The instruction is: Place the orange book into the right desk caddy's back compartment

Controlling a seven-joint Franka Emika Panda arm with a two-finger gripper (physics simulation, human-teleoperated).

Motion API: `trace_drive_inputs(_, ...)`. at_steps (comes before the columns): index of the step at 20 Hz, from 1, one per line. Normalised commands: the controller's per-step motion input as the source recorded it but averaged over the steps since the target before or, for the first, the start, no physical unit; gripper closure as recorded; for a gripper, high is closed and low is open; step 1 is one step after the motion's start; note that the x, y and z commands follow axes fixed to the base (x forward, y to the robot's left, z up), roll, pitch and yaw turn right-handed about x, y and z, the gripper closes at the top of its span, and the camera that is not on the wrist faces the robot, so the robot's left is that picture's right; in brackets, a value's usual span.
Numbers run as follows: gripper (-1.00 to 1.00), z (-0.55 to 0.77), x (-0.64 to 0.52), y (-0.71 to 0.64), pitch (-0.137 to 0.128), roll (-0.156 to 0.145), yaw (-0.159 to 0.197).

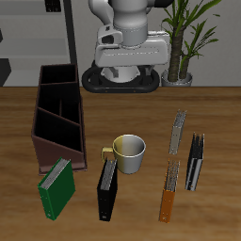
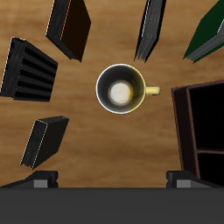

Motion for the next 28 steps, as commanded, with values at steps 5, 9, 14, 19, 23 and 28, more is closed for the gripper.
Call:
trace_drive_inputs(5,-1.00,0.13,0.49,0.22,-0.051,-0.048,-0.011)
trace_drive_inputs(9,-1.00,0.18,0.55,0.30,-0.007,-0.012,-0.043)
trace_drive_inputs(14,-1.00,0.18,0.42,0.35,-0.038,-0.007,0.009)
trace_drive_inputs(19,-1.00,0.08,0.31,0.23,-0.014,-0.035,-0.025)
trace_drive_inputs(23,-1.00,-0.03,0.25,0.24,0.017,0.015,-0.009)
trace_drive_inputs(28,-1.00,0.04,0.29,0.13,-0.029,0.027,0.010)
